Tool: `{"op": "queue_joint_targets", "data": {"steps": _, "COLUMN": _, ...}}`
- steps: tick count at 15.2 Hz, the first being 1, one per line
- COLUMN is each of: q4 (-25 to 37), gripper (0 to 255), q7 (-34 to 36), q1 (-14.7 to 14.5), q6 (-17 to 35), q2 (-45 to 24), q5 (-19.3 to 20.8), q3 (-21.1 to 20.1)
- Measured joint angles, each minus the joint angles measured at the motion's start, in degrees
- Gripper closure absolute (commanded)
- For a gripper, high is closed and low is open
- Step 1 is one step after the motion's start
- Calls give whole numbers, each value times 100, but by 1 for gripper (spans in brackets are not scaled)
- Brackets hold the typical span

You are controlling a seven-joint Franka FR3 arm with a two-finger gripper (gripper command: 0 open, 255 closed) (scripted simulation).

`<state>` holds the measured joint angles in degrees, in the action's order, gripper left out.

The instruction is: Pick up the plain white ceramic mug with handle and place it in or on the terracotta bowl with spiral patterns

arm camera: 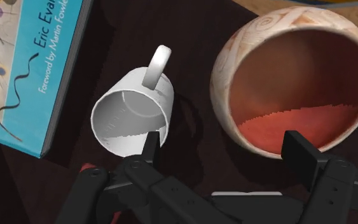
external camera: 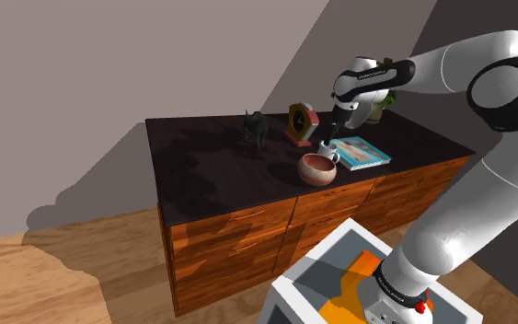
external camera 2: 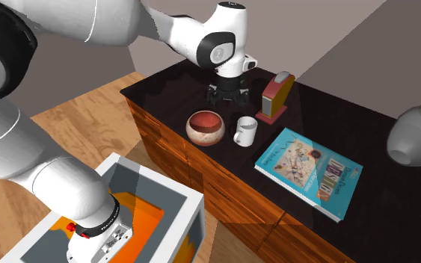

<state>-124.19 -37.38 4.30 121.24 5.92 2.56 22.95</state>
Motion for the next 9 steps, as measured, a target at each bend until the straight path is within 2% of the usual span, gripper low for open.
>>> {"op": "queue_joint_targets", "data": {"steps": 4, "q4": 527, "gripper": 0, "q7": -590, "q1": 127, "q6": 190, "q2": -909, "q5": -509, "q3": 194}}
{"op": "queue_joint_targets", "data": {"steps": 9, "q4": 505, "gripper": 0, "q7": -787, "q1": 184, "q6": 497, "q2": -1258, "q5": -720, "q3": 203}}
